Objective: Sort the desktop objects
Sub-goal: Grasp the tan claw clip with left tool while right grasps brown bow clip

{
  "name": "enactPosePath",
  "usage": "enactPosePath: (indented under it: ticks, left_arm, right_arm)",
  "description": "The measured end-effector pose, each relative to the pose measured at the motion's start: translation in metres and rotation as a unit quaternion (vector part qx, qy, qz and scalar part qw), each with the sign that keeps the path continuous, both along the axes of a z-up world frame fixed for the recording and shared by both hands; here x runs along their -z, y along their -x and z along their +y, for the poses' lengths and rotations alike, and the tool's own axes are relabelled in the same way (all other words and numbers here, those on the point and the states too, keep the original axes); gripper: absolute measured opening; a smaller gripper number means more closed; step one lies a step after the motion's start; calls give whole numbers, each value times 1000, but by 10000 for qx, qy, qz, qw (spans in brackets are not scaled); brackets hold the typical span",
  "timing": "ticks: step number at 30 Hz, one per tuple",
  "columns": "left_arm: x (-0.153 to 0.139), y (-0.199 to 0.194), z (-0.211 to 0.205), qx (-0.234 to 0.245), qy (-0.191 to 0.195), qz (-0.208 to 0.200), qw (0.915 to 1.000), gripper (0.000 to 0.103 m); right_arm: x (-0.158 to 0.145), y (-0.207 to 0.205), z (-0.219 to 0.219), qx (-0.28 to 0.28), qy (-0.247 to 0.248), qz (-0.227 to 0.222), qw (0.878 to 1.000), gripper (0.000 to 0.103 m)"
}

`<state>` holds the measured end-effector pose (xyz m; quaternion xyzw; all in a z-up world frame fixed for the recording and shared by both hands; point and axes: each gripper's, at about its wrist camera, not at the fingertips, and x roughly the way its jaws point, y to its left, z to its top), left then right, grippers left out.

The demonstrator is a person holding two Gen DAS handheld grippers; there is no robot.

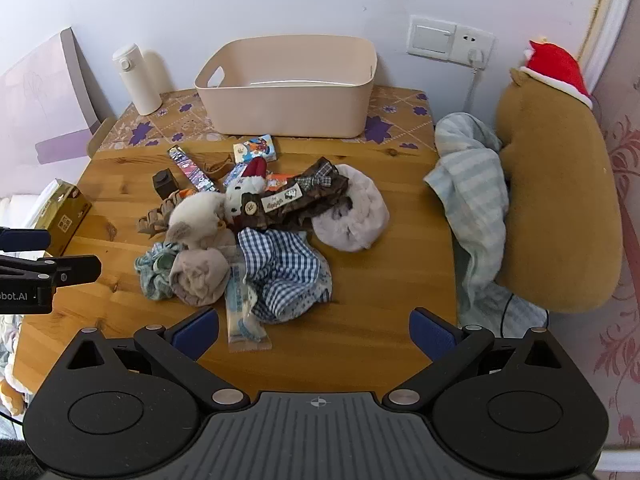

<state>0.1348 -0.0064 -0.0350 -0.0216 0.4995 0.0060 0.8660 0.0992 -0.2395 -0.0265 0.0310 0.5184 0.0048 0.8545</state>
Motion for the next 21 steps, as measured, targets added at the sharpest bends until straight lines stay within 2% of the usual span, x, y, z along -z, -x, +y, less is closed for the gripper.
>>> enactPosePath:
  ticks: [5, 8, 12, 18, 21]
  left_arm:
    - [9, -15, 9, -103, -57, 14, 9999, 86]
    - [13, -23, 17, -196, -36, 31, 9998, 86]
    - [20, -35, 29, -191, -66, 75, 9998, 86]
    - [37, -59, 47, 27, -170, 150, 9997, 86]
    - [47, -71, 56, 229, -252, 123, 9993, 86]
  right_arm:
    - [9, -16, 4, -161, -34, -134, 9998, 103]
    - [17, -28, 9, -278, 117, -69, 9995, 103]
    - [24, -41, 11, -247, 56, 2, 9997, 103]
    - [38, -58, 14, -144, 384, -42, 9991, 103]
    - [44, -69, 10, 52, 381, -1, 9993, 103]
